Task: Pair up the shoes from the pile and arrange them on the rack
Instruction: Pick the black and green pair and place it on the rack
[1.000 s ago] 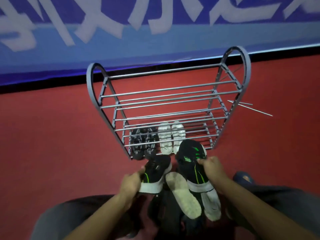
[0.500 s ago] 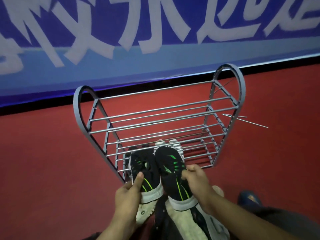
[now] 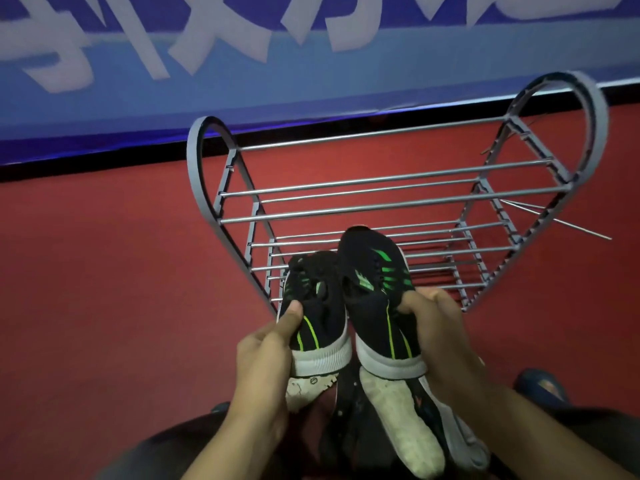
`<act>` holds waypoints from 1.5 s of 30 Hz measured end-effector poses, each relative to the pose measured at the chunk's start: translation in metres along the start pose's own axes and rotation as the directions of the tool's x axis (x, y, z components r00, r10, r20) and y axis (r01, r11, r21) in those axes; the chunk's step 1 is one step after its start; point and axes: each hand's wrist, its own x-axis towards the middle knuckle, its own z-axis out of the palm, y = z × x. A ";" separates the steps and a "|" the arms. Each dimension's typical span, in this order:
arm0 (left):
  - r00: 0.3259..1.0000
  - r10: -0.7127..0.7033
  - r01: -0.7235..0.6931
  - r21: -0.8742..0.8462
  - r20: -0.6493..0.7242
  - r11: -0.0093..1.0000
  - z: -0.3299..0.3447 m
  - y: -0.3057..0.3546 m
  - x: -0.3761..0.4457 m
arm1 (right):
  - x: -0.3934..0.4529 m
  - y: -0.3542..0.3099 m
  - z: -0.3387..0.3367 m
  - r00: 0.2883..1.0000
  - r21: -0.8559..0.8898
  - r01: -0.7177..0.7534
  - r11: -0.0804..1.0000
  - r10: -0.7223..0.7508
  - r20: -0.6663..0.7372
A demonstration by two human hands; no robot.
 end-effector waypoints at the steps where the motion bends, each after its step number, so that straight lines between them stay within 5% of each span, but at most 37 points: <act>1: 0.999 0.037 -0.037 0.003 0.010 0.999 -0.001 0.004 0.001 | 0.004 -0.004 0.004 1.000 -0.015 0.006 1.000 -0.006 0.010; 10: 0.986 0.159 -0.159 -0.015 -0.047 0.987 0.010 0.032 0.112 | 0.096 -0.026 0.059 0.994 -0.018 0.111 0.994 -0.111 -0.002; 18: 0.961 0.252 -0.242 0.100 -0.112 0.965 -0.006 0.033 0.200 | 0.200 -0.023 0.049 0.972 -0.245 0.154 0.957 -0.191 -0.135; 22: 0.942 0.281 -0.227 0.270 -0.182 0.936 -0.015 0.023 0.222 | 0.220 0.004 0.016 0.958 -0.673 0.125 0.729 -0.265 -0.109; 27: 0.892 0.397 -0.287 0.409 -0.214 0.866 -0.007 0.024 0.217 | 0.181 0.012 0.022 0.926 -0.721 0.275 0.636 -0.378 0.019; 31: 0.898 0.394 -0.304 0.371 -0.197 0.878 -0.004 0.033 0.222 | 0.171 0.006 0.022 0.931 -0.902 0.325 0.283 -0.262 0.253; 35: 0.933 0.333 -0.230 0.484 -0.137 0.844 -0.001 0.029 0.223 | 0.170 0.003 0.030 0.913 -0.863 0.327 0.386 -0.367 0.181; 37: 0.952 0.307 -0.223 0.652 -0.015 0.724 0.000 0.026 0.217 | 0.165 0.003 0.050 0.899 -0.836 0.359 0.415 -0.395 0.190; 40: 0.905 0.401 -0.264 0.924 0.140 0.275 -0.002 0.021 0.211 | 0.153 0.014 0.084 0.882 -0.806 0.437 0.399 -0.368 0.296; 45: 0.773 0.604 -0.402 0.887 0.196 0.227 0.000 0.014 0.208 | 0.155 0.027 0.108 0.864 -0.815 0.476 0.331 -0.351 0.362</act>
